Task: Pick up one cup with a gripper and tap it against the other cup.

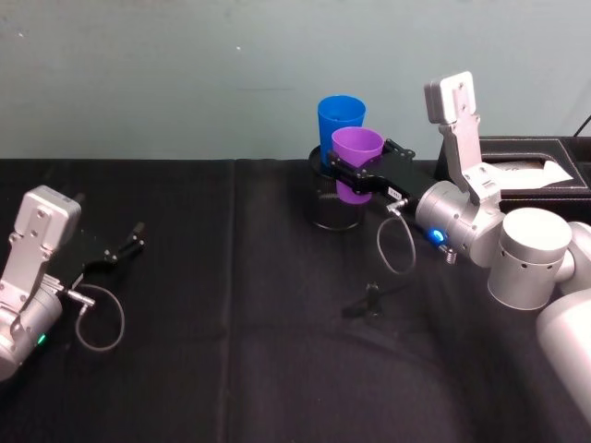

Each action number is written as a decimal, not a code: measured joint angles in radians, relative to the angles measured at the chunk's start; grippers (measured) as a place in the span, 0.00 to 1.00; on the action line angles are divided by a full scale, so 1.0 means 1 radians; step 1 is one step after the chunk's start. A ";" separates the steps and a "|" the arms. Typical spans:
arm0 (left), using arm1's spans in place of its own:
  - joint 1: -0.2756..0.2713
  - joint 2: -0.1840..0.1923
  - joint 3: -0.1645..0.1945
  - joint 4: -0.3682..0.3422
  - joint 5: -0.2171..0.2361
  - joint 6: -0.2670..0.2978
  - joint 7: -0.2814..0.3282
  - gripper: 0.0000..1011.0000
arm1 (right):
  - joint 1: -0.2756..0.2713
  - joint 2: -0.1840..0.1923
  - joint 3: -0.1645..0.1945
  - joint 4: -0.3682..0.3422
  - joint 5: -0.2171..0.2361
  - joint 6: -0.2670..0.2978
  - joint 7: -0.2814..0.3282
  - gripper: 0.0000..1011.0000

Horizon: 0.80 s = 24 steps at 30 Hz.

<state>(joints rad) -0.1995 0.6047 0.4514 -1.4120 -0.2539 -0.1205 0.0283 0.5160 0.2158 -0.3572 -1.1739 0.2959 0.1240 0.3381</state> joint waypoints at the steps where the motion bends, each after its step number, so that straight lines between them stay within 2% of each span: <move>1: 0.000 0.000 0.000 0.000 0.000 0.000 0.000 0.99 | 0.000 0.000 0.000 0.000 0.000 0.000 0.000 0.72; 24: 0.000 0.000 0.000 0.000 0.000 0.000 0.000 0.99 | 0.000 0.000 0.000 0.000 0.000 0.000 0.000 0.72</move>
<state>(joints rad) -0.1995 0.6047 0.4514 -1.4120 -0.2539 -0.1206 0.0283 0.5160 0.2158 -0.3572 -1.1738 0.2959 0.1240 0.3381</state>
